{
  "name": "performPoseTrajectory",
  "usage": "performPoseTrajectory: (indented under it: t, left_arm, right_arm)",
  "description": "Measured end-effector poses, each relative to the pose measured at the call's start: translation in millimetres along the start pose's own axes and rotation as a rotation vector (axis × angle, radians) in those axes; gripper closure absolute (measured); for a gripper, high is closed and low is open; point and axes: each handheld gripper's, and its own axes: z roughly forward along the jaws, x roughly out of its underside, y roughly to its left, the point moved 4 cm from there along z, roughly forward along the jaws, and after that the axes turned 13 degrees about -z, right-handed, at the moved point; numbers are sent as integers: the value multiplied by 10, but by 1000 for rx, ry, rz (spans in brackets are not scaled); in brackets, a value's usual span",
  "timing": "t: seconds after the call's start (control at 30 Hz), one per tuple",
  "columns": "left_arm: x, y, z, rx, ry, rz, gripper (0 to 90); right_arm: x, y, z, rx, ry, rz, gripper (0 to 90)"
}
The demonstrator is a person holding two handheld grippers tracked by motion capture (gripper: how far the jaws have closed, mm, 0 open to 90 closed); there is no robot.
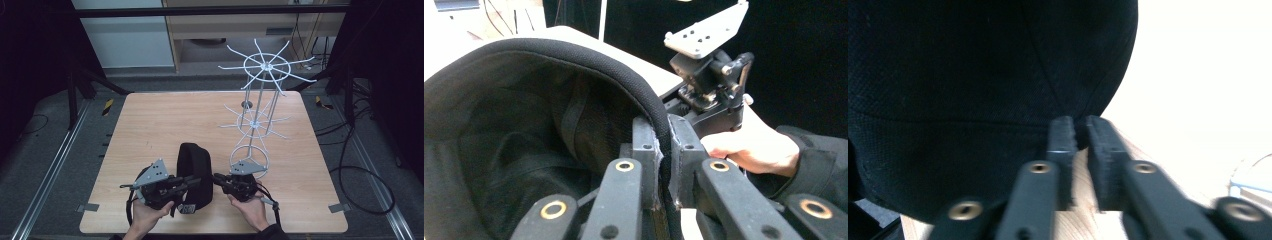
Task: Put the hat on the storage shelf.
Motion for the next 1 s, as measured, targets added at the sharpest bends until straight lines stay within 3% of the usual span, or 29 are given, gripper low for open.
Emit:
performPoseTrajectory:
  t: [0.03, 0.1, 0.13, 0.27, 0.5, 0.67, 0.7, 0.8, 0.93, 1.0]
  left_arm:
    - [5, 10, -4, 1, 3, 2, 834]
    - [8, 16, -6, -1, 6, 5, 834]
    - [10, 24, -9, -3, 8, 8, 834]
    - [3, 47, -20, -15, 2, 1, 834]
    - [-28, 182, -59, -73, -36, -55, 834]
    - [-43, 262, -65, -102, -54, -76, 834]
    - [-53, 274, -62, -106, -63, -79, 834]
    - [-66, 259, -57, -90, -73, -87, 835]
    - [-85, 196, -34, -73, -79, -69, 835]
    - [-75, 194, -27, -77, -74, -60, 835]
  right_arm:
    - [-13, 0, -23, -7, -11, -5, 688]
    - [-18, 4, -31, -8, -13, -9, 666]
    - [-18, 14, -35, -18, -3, -17, 603]
    - [1, 28, -19, -25, 12, -15, 562]
    - [-14, 104, -87, -49, -7, -62, 522]
    - [-51, 200, -147, -108, -50, -95, 520]
    - [-60, 251, -110, -148, -59, -102, 506]
    - [-56, 321, -20, -181, -49, -119, 483]
    - [-55, 376, 76, -203, -48, -143, 513]
    - [-58, 384, 85, -204, -40, -157, 679]
